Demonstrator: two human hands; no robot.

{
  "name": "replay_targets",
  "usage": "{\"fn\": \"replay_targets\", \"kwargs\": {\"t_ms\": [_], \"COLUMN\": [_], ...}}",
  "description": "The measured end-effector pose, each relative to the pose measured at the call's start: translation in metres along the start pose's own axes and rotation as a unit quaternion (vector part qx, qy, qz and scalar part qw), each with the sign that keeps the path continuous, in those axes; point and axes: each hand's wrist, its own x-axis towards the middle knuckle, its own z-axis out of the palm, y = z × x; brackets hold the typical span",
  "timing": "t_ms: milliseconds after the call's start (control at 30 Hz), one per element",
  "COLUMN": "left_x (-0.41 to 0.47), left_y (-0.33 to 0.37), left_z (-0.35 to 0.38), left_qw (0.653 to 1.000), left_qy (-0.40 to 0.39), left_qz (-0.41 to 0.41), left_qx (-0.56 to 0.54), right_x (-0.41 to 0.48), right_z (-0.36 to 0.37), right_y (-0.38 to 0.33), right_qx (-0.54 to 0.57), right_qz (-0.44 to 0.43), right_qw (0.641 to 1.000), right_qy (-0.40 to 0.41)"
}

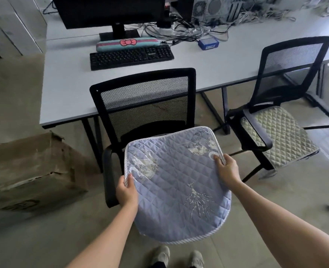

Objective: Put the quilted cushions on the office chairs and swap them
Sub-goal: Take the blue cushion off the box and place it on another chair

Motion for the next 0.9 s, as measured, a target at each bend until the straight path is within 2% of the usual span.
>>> {"fn": "replay_targets", "kwargs": {"t_ms": [367, 700, 900], "left_x": [0.009, 0.062, 0.107], "left_y": [-0.060, -0.117, -0.155], "left_z": [0.045, 0.086, 0.103], "left_qw": [0.995, 0.991, 0.990], "left_qy": [0.057, 0.100, 0.095], "left_qz": [-0.071, -0.086, -0.084], "left_qx": [0.036, 0.038, 0.055], "right_x": [0.060, 0.119, 0.150], "right_z": [0.039, 0.106, 0.154], "right_y": [0.046, 0.088, 0.113], "right_qx": [-0.088, -0.142, -0.146], "right_qz": [-0.032, -0.055, -0.056], "right_qw": [0.991, 0.979, 0.976], "right_qy": [-0.092, -0.132, -0.153]}}
